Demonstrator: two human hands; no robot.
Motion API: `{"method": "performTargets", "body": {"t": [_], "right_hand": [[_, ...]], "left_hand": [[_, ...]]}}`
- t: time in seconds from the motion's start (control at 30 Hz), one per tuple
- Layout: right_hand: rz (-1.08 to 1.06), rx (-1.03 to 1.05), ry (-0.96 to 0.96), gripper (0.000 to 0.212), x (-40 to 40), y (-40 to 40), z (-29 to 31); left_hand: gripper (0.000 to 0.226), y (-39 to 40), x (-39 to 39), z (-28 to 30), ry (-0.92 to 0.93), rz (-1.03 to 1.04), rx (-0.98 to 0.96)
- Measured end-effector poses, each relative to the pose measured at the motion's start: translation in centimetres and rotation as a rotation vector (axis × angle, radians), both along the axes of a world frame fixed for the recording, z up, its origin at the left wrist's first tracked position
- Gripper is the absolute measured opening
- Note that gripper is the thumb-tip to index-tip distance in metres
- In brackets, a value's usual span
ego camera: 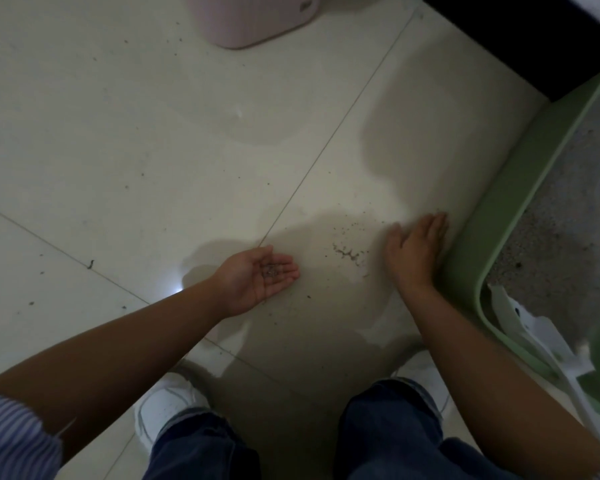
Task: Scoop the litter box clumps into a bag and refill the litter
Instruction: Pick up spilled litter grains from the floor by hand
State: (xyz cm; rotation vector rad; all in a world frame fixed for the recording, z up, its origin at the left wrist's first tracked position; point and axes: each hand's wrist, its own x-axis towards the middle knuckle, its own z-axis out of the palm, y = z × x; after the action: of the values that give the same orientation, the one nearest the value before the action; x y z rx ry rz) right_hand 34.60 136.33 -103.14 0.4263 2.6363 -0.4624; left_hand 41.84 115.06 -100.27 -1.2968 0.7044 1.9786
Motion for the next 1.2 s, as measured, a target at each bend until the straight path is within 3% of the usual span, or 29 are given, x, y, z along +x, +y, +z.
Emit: {"method": "performTargets", "body": {"t": [0.23, 0.37, 0.47, 0.6, 0.73, 0.83, 0.93, 1.03, 1.2], "right_hand": [[-0.034, -0.025, 0.15, 0.063, -0.6, 0.8, 0.1], [0.023, -0.052, 0.1, 0.061, -1.9, 0.0, -0.3], [0.196, -0.099, 0.056, 0.064, -0.2, -1.1, -0.3], [0.553, -0.181, 0.034, 0.088, 3.4, -2.2, -0.2], [0.735, -0.232, 0.048, 0.079, 4.7, -2.3, 0.0], [0.668, -0.248, 0.147, 0.075, 2.6, -2.5, 0.1], [0.628, -0.233, 0.097, 0.085, -0.3, -3.2, -0.1], [0.842, -0.194, 0.035, 0.085, -0.6, -3.7, -0.5], [1.203, -0.108, 0.126, 0.069, 1.5, -2.3, -0.7]], "left_hand": [[0.04, -0.2, 0.3, -0.3, -0.004, 0.004, 0.011], [0.04, 0.0, 0.3, 0.0, -0.005, -0.012, 0.002], [0.039, 0.3, 0.1, 0.4, -0.011, 0.009, -0.015], [0.039, 1.1, -0.7, 0.5, 0.006, 0.011, -0.019], [0.038, 1.2, -0.9, 0.6, 0.012, 0.008, -0.028], [0.038, 1.0, -0.6, 0.7, 0.012, 0.004, -0.036], [0.037, 0.7, -0.2, 0.7, 0.006, 0.0, -0.038], [0.037, 0.3, 0.1, 0.7, -0.001, 0.012, -0.043], [0.037, -0.3, 0.1, 0.5, 0.002, 0.049, -0.057]]}}
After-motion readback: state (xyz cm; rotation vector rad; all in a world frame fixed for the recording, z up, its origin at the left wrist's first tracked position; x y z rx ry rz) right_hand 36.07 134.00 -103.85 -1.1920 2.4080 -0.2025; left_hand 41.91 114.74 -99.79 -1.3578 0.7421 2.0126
